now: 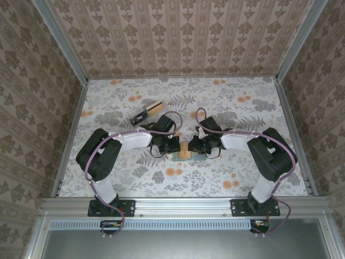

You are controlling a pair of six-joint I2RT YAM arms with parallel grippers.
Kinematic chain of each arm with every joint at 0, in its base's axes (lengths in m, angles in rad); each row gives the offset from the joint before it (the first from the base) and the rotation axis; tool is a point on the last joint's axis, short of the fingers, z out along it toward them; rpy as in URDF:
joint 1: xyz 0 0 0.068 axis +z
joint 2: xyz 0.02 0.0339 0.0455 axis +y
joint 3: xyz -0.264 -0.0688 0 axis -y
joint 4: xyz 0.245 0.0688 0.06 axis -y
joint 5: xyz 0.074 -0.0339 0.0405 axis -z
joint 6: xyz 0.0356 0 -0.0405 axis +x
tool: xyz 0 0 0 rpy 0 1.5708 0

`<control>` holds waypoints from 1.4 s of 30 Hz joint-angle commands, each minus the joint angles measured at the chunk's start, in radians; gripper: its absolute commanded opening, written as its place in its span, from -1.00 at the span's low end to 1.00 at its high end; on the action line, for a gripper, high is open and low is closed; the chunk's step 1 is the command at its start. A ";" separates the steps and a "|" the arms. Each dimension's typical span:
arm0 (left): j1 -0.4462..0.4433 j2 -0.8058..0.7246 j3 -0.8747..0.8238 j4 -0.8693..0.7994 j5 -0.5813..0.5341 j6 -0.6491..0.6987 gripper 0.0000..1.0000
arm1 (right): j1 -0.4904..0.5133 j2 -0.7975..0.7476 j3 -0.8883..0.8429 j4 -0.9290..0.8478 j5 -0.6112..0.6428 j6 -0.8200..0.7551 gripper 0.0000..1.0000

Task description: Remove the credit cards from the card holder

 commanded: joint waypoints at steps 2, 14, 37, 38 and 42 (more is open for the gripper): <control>-0.004 0.025 0.004 -0.078 -0.036 0.007 -1.00 | -0.007 0.002 -0.027 0.009 -0.006 0.009 -0.91; 0.001 0.022 -0.010 -0.102 -0.061 0.016 -1.00 | -0.072 -0.059 -0.099 -0.018 -0.006 -0.033 -1.00; 0.010 -0.164 0.020 -0.026 -0.056 0.010 -0.10 | -0.156 -0.314 -0.090 -0.145 -0.026 -0.089 -1.00; 0.016 -0.187 0.022 -0.019 -0.068 0.003 0.00 | -0.157 -0.327 -0.080 -0.150 -0.026 -0.093 -1.00; 0.045 -0.275 -0.030 0.092 -0.078 -0.057 0.21 | -0.157 -0.390 -0.043 -0.152 -0.030 -0.088 -1.00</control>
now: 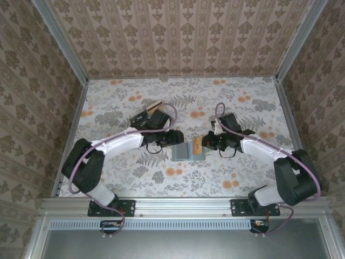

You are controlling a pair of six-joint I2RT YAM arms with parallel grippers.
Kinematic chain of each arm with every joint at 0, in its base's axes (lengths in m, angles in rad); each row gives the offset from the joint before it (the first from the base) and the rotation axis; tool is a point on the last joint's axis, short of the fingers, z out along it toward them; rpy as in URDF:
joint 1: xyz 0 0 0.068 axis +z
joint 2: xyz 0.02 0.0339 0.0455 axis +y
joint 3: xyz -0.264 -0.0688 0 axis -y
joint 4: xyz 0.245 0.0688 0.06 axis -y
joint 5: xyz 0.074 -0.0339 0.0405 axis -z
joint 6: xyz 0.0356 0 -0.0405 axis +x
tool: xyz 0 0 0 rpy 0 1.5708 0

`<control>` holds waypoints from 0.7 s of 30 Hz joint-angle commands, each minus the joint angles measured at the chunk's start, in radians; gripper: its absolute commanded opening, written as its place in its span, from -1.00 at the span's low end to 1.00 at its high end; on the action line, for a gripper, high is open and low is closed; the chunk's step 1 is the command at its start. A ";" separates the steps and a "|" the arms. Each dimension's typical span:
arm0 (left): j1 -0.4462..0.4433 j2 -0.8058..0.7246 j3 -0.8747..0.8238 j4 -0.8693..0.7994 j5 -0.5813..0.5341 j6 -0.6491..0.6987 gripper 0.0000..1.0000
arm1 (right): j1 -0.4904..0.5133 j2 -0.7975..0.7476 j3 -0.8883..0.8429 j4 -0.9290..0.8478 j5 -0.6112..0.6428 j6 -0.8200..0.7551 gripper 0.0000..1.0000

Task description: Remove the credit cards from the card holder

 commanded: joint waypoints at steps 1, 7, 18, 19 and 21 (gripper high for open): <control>0.030 -0.090 -0.059 0.141 -0.027 -0.061 0.22 | -0.004 -0.069 0.058 -0.019 -0.006 -0.009 -1.00; 0.123 -0.218 -0.166 0.370 0.104 -0.151 0.39 | -0.004 -0.125 0.098 0.040 -0.019 0.018 -1.00; 0.183 -0.212 -0.175 0.555 0.309 -0.260 0.02 | -0.004 -0.082 0.127 0.383 -0.230 0.199 -1.00; 0.183 -0.212 -0.176 0.570 0.336 -0.267 -0.02 | -0.005 -0.072 0.131 0.408 -0.243 0.215 -1.00; 0.183 -0.210 -0.175 0.586 0.347 -0.273 -0.08 | -0.005 -0.056 0.135 0.440 -0.269 0.238 -1.00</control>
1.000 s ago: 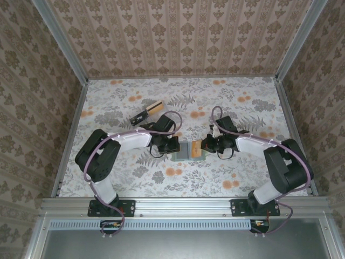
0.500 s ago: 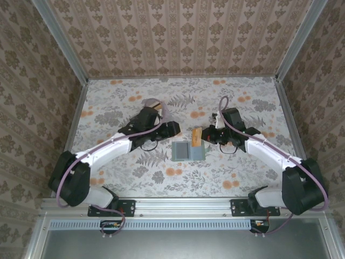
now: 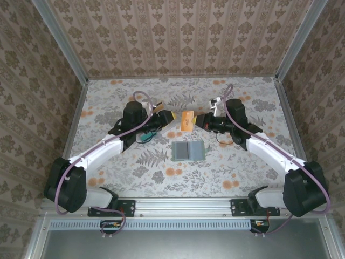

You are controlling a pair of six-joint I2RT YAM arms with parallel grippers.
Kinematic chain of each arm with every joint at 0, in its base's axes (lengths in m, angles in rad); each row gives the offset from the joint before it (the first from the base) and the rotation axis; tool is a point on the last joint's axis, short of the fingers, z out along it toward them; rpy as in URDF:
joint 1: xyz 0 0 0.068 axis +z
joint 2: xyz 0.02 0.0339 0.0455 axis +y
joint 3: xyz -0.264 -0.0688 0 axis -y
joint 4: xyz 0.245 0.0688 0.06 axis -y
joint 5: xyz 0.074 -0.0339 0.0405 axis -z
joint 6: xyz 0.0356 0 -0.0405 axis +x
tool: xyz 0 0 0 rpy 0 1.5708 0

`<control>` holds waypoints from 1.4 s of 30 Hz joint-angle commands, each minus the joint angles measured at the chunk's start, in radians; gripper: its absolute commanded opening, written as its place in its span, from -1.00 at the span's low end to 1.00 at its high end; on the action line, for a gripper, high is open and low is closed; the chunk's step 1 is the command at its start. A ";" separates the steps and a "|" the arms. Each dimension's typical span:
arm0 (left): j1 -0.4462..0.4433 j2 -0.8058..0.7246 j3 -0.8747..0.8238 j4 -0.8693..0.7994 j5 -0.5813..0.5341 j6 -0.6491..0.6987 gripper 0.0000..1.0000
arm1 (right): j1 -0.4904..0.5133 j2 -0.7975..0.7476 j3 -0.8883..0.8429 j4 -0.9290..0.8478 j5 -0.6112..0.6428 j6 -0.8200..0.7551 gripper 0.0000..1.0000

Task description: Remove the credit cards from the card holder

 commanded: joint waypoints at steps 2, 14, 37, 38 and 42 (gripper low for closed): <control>0.002 0.007 -0.007 0.091 0.084 -0.037 -0.15 | -0.005 0.040 0.028 0.167 -0.108 0.100 -1.00; 0.002 0.035 0.007 0.122 0.111 -0.054 -0.43 | -0.003 0.075 0.035 0.241 -0.174 0.139 -1.00; 0.011 -0.014 0.068 -0.066 0.095 0.092 -1.00 | -0.004 0.095 0.041 0.099 -0.113 0.059 0.38; 0.013 -0.022 0.092 -0.141 0.079 0.142 -1.00 | -0.005 0.089 0.039 0.090 -0.103 0.049 0.43; 0.022 -0.039 0.187 -0.390 0.006 0.314 -1.00 | -0.005 0.041 0.038 0.029 -0.059 0.003 0.61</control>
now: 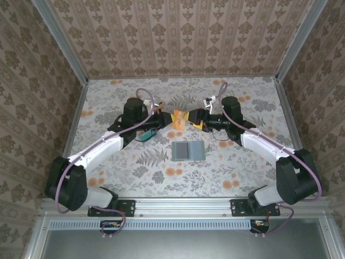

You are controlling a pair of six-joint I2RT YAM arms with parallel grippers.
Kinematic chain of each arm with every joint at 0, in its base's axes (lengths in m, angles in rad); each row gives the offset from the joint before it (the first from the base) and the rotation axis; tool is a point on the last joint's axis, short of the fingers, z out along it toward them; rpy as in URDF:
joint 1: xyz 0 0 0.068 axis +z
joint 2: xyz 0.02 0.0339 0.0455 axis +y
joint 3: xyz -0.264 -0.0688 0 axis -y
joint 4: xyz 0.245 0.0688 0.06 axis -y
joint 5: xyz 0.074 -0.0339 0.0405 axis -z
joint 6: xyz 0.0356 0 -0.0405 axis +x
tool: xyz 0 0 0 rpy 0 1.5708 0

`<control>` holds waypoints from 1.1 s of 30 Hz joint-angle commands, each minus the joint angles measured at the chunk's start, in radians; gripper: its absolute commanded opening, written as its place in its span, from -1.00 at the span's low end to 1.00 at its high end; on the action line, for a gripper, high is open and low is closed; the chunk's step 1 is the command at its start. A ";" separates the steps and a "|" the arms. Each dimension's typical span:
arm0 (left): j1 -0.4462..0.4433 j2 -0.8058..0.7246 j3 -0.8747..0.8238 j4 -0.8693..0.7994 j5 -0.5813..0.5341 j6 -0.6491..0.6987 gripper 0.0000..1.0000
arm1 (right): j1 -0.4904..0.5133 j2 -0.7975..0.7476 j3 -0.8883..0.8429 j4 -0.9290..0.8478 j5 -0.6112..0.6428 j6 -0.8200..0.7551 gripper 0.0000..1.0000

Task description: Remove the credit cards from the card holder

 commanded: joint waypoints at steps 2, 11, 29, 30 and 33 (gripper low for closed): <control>0.015 -0.039 0.133 -0.307 -0.089 0.258 -1.00 | 0.002 -0.077 0.016 -0.086 0.063 -0.070 0.68; 0.040 0.043 0.339 -0.625 -0.405 0.642 -1.00 | 0.001 -0.202 -0.035 -0.183 0.215 -0.136 1.00; 0.039 0.266 0.520 -0.634 -0.649 1.379 -1.00 | 0.002 -0.555 -0.174 -0.240 0.479 -0.304 1.00; 0.039 0.279 0.523 -0.628 -0.664 1.404 -1.00 | 0.001 -0.560 -0.174 -0.247 0.481 -0.305 1.00; 0.040 0.316 0.529 -0.599 -0.692 1.445 -1.00 | 0.001 -0.571 -0.174 -0.265 0.484 -0.306 1.00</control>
